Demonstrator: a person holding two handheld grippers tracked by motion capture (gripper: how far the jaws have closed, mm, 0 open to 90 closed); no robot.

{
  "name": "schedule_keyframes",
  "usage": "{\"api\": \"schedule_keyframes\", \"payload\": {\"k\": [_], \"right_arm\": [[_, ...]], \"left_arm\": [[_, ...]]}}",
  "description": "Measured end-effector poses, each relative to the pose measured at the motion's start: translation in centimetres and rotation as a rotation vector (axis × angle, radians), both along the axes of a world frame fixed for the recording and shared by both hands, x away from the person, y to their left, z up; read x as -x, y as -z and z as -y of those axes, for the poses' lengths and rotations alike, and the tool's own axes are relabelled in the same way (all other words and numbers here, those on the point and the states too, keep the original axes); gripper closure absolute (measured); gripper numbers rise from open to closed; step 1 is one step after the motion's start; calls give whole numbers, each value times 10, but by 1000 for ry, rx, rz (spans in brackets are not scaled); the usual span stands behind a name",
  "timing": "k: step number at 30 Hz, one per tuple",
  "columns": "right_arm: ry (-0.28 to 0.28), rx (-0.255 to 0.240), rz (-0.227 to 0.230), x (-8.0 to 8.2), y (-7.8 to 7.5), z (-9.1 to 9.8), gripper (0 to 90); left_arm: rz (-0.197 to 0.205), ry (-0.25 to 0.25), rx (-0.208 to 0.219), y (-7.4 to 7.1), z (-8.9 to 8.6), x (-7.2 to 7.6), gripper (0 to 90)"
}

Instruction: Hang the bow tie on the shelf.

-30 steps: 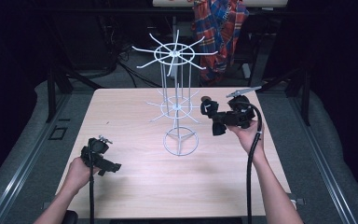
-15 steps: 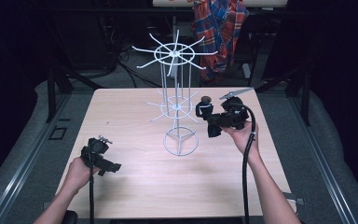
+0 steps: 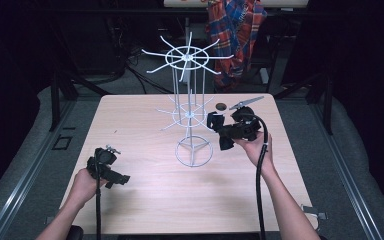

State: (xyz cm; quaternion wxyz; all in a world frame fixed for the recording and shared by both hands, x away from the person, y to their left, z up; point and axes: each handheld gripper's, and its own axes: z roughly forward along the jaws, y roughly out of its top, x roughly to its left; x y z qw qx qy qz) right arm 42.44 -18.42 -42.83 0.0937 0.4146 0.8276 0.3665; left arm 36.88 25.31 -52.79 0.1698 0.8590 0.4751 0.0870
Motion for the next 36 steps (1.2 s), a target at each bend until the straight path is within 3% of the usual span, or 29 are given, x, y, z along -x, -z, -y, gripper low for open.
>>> {"api": "schedule_keyframes", "payload": {"k": [7,15,23,25,36], "right_arm": [[-2,24,7,0,2,-4,717],[-14,14,63,4,-1,-6,717],[-36,47,67,3,3,-8,716],[-29,32,61,3,5,-9,716],[-27,54,45,-1,14,-10,715]], "left_arm": [[0,-2,2,0,0,0,2],[1,-2,2,1,0,0,2],[1,-1,3,1,-1,0,2],[1,1,2,0,-1,0,2],[1,-1,0,0,0,0,2]]}}
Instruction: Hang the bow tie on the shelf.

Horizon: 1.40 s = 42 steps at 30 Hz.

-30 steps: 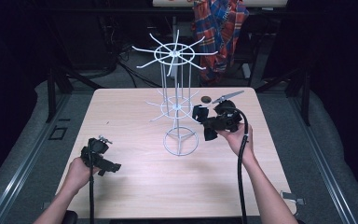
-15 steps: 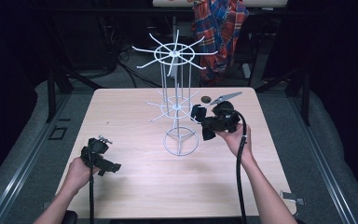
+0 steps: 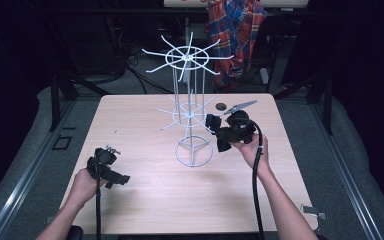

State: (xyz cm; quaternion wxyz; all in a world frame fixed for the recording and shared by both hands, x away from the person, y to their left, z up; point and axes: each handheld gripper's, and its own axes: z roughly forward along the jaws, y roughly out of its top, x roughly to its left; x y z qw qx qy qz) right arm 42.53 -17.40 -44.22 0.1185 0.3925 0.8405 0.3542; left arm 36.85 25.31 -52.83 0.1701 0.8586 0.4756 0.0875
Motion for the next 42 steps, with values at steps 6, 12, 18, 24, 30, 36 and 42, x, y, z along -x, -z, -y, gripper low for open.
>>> {"api": "schedule_keyframes", "payload": {"k": [6,12,18,24,30,36,42], "right_arm": [[0,-8,0,-1,3,0,715],[-10,1,-8,-2,4,0,714],[-4,3,-13,-3,6,1,713],[-4,4,-29,-4,8,0,711],[-9,7,-24,-3,8,-2,711],[-9,9,-23,-3,8,-3,711],[-21,18,-22,-2,7,-2,710]], "left_arm": [[-1,0,0,0,0,0,2],[0,1,-2,0,0,0,2],[-1,2,-2,0,0,0,2],[0,1,-2,0,0,0,2],[0,3,0,0,0,1,2],[-1,2,-2,0,0,1,2],[2,1,-3,-1,0,1,2]]}}
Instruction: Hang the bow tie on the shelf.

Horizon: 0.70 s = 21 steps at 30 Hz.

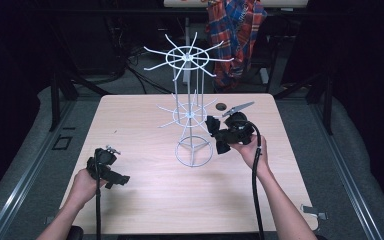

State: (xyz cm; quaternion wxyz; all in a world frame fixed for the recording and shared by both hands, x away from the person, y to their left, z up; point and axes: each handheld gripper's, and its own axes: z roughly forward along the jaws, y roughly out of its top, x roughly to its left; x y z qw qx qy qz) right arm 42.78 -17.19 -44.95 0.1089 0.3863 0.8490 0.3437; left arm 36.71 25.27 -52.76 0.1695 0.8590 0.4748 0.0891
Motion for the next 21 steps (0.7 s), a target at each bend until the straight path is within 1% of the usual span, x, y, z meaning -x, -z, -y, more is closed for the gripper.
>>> {"api": "schedule_keyframes", "payload": {"k": [3,11,14,21], "right_arm": [[8,-2,5,0,0,-1,710],[-6,0,-5,-1,3,-3,706],[-9,6,0,-1,4,-4,704],[4,0,-5,-3,7,-4,691]], "left_arm": [[-3,0,-2,0,0,0,2],[-3,0,0,1,-1,0,2],[-6,1,-1,1,-1,-1,2],[-11,1,-4,2,0,-1,2]]}}
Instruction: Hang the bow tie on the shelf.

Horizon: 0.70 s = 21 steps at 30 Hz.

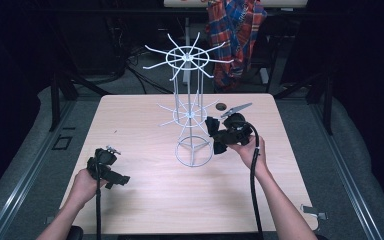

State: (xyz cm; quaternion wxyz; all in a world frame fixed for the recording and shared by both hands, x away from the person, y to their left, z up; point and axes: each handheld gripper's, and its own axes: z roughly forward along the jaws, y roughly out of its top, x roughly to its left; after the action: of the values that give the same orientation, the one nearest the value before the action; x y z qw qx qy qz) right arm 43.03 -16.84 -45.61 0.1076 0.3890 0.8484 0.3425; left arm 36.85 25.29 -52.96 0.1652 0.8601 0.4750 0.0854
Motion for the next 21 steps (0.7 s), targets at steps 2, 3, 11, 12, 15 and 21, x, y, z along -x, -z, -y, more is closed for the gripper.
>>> {"api": "schedule_keyframes", "payload": {"k": [2,3,11,12,15,21], "right_arm": [[-8,-2,-1,0,1,0,682],[-13,2,-1,-1,1,0,674],[-20,9,-10,-1,1,1,524],[-14,-1,-10,0,2,1,501],[-2,-3,-26,0,-2,4,422],[-5,14,-33,3,-10,6,322]], "left_arm": [[-4,0,1,0,0,0,2],[-5,1,0,1,0,0,2],[-10,8,1,2,1,0,2],[-10,5,2,2,1,0,2],[-10,2,4,2,1,0,2],[-9,4,2,1,0,0,2]]}}
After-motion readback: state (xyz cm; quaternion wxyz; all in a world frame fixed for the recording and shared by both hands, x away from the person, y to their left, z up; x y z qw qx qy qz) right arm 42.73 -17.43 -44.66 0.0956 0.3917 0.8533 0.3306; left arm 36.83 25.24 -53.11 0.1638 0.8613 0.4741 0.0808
